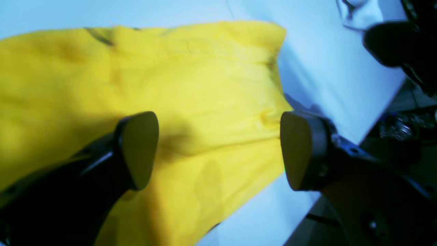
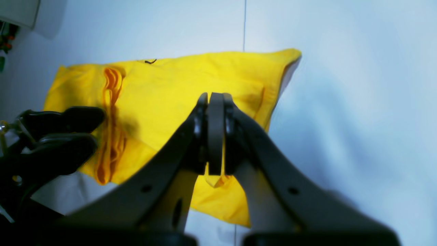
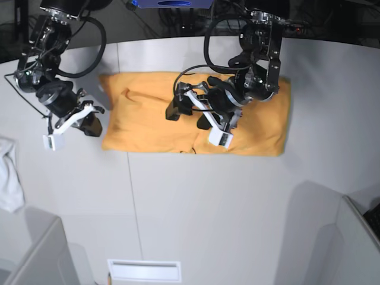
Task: Fold the T-shirt properly
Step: 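Grasp the strip end with the left gripper and fold it toward the right gripper, then release the folded end and raise the left gripper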
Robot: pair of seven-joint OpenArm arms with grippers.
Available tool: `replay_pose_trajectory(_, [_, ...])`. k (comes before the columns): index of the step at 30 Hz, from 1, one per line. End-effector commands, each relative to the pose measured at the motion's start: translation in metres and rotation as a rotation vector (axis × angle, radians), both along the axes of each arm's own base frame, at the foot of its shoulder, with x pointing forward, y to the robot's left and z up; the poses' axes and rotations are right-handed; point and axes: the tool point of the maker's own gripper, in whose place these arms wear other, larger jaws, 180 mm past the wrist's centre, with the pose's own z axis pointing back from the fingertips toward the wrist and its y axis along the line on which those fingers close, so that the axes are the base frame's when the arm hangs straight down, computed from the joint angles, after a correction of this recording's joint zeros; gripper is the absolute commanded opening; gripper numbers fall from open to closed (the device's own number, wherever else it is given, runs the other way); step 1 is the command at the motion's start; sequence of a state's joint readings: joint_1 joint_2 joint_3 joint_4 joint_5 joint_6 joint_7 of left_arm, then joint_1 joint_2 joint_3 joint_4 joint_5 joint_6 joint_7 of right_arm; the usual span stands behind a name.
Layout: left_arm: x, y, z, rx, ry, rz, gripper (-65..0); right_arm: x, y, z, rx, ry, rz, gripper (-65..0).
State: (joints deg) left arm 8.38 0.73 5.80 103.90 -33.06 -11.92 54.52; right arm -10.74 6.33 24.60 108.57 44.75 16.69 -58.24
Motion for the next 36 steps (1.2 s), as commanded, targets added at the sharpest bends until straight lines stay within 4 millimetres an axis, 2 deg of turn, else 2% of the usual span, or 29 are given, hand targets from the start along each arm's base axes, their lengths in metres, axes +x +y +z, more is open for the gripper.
replay_pose_trajectory(1, [0.01, 0.013, 0.017, -0.008, -0.062, 0.044, -11.8, 0.005, -0.01, 0.011, -0.004, -0.041, -0.027, -65.0])
replay_pose_trajectory(3, [0.009, 0.058, 0.018, 0.039, -0.072, 0.144, -13.8, 0.004, -0.018, 0.01, -0.007, -0.024, -0.046, -65.0])
replay_pose_trajectory(4, [0.01, 0.079, 0.02, 0.06, -0.08, 0.198, -17.6, 0.003, -0.02, 0.008, -0.006, -0.007, -0.049, -65.0])
replay_pose_trajectory(5, [0.01, 0.104, 0.021, 0.081, -0.083, 0.266, -24.0, 0.002, -0.024, 0.002, -0.002, 0.023, -0.051, -65.0])
replay_pose_trajectory(6, [0.01, 0.129, 0.021, 0.102, -0.086, 0.334, -31.6, 0.002, -0.025, -0.004, 0.003, 0.052, -0.046, -60.3])
replay_pose_trajectory(9, [0.008, 0.203, 0.022, 0.158, -0.083, 0.534, -60.4, 0.005, -0.034, -0.019, 0.042, 0.138, -0.051, -29.6])
replay_pose_trajectory(10, [0.006, 0.222, 0.023, 0.17, -0.081, 0.588, -65.0, 0.004, -0.039, -0.025, 0.057, 0.167, -0.063, -22.7])
replay_pose_trajectory(11, [0.001, 0.239, 0.023, 0.184, -0.077, 0.634, -65.0, 0.003, -0.043, -0.03, 0.07, 0.193, -0.072, -19.1])
replay_pose_trajectory(12, [-0.004, 0.258, 0.024, 0.204, -0.076, 0.684, -65.0, 0.002, -0.045, -0.036, 0.083, 0.22, -0.074, -18.3])
replay_pose_trajectory(14, [-0.015, 0.291, 0.027, 0.244, -0.075, 0.763, -65.0, 0.003, -0.044, -0.049, 0.119, 0.259, -0.082, -20.1])
replay_pose_trajectory(16, [-0.027, 0.315, 0.027, 0.285, -0.065, 0.804, -65.0, 0.0, -0.044, -0.062, 0.151, 0.302, -0.091, -20.6])
replay_pose_trajectory(19, [-0.034, 0.333, 0.025, 0.317, -0.05, 0.826, -65.0, 0.0, -0.039, -0.072, 0.162, 0.317, -0.057, -20.9])
replay_pose_trajectory(23, [-0.038, 0.343, 0.015, 0.326, -0.017, 0.832, -65.0, -0.008, -0.033, -0.085, 0.186, 0.361, -0.052, -21.0])
replay_pose_trajectory(29, [-0.038, 0.362, -0.002, 0.319, -0.043, 0.891, -65.0, -0.03, 0.005, -0.105, 0.172, 0.439, 0.074, -21.0])
replay_pose_trajectory(31, [-0.038, 0.362, -0.004, 0.318, -0.04, 0.891, -65.0, -0.034, 0.016, -0.11, 0.184, 0.441, 0.083, -21.0])
replay_pose_trajectory(34, [-0.029, 0.35, -0.006, 0.33, -0.042, 0.824, -65.0, -0.042, 0.029, -0.114, 0.187, 0.46, 0.118, -21.0])
replay_pose_trajectory(36, [-0.02, 0.334, -0.009, 0.335, -0.041, 0.755, -65.0, -0.046, 0.041, -0.116, 0.191, 0.468, 0.149, -21.2])
